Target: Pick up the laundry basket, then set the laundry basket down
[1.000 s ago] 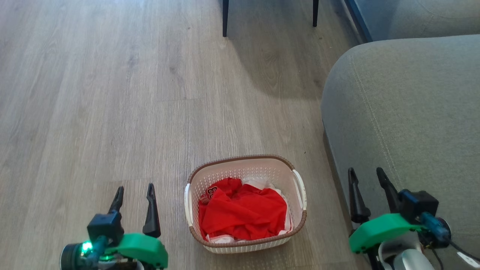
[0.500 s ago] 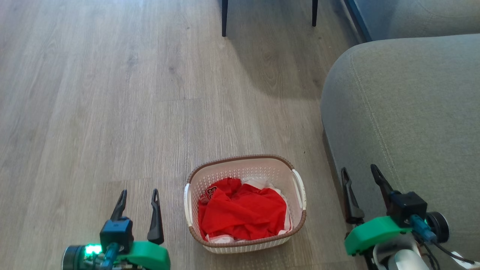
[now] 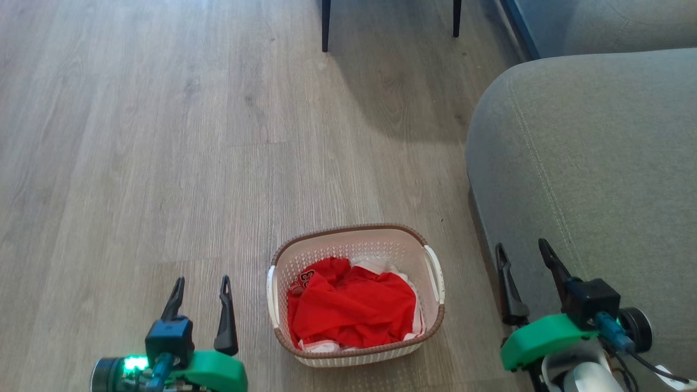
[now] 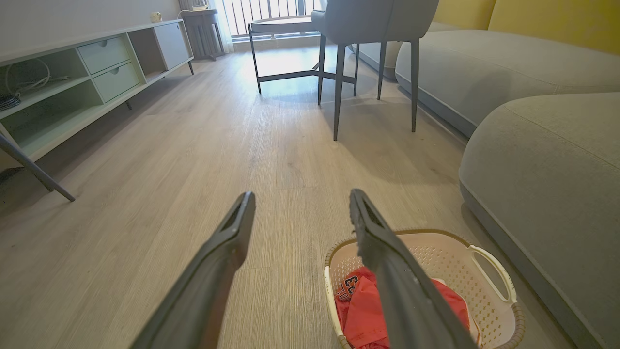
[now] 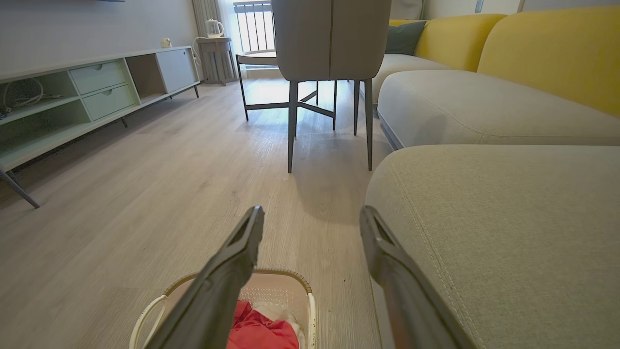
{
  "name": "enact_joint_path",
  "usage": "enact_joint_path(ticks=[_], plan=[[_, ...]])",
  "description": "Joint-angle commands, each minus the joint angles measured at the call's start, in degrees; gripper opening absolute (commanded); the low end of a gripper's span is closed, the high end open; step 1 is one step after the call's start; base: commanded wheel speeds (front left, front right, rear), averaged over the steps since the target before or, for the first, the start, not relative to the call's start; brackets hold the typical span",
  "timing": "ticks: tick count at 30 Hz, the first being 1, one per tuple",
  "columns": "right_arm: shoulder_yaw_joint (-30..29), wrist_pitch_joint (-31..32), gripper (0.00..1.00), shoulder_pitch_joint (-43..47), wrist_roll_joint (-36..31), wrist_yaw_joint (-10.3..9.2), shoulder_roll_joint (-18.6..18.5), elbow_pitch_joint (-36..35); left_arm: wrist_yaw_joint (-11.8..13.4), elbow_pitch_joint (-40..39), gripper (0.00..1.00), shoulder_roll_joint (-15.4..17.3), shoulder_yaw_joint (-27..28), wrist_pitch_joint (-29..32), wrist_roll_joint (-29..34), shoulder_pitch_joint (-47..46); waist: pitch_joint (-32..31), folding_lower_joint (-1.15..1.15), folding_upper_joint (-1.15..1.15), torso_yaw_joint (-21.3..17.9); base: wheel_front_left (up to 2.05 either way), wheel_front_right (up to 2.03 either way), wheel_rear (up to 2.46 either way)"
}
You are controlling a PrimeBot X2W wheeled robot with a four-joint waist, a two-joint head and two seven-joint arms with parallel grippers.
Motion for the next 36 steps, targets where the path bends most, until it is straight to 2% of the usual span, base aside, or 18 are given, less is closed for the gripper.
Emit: enact_joint_path(ticks=[1, 10, 15, 26, 36], plan=[[1.15, -0.71, 1.00, -1.48, -0.13, -0.09, -0.66, -1.74, -0.14, -1.72, 1.00, -0.22, 2.24, -0.71, 0.73, -2.03, 0.05, 0.00, 0.00, -0.01, 0.00, 0.00, 0.00], [0.54, -0.71, 1.00, -1.60, -0.05, -0.09, -0.66, -1.28, -0.55, -1.86, 1.00, -0.31, 2.37, -0.71, 0.74, -2.31, 1.27, 0.00, 0.00, -0.01, 0.00, 0.00, 0.00], [0.05, -0.71, 1.00, -2.89, -0.21, -0.09, -0.66, -0.38, -1.05, -1.38, 1.00, -0.36, 2.22, -0.71, 0.25, -3.81, 4.00, 0.00, 0.00, 0.26, 0.00, 0.00, 0.00], [-1.46, -0.71, 1.00, -11.46, -0.27, -0.09, -0.66, 5.15, -1.81, 3.94, 1.00, -0.42, 2.47, -0.71, -5.74, -12.28, 15.93, 0.00, 0.00, 1.00, 0.00, 0.00, 0.00], [-1.90, -0.71, 1.00, -19.99, -0.77, -0.09, -0.66, 10.72, -2.34, 10.13, 1.00, -0.43, 0.67, -0.71, -7.34, -20.87, 26.00, 0.00, 0.00, 1.59, 0.00, 0.00, 0.00]])
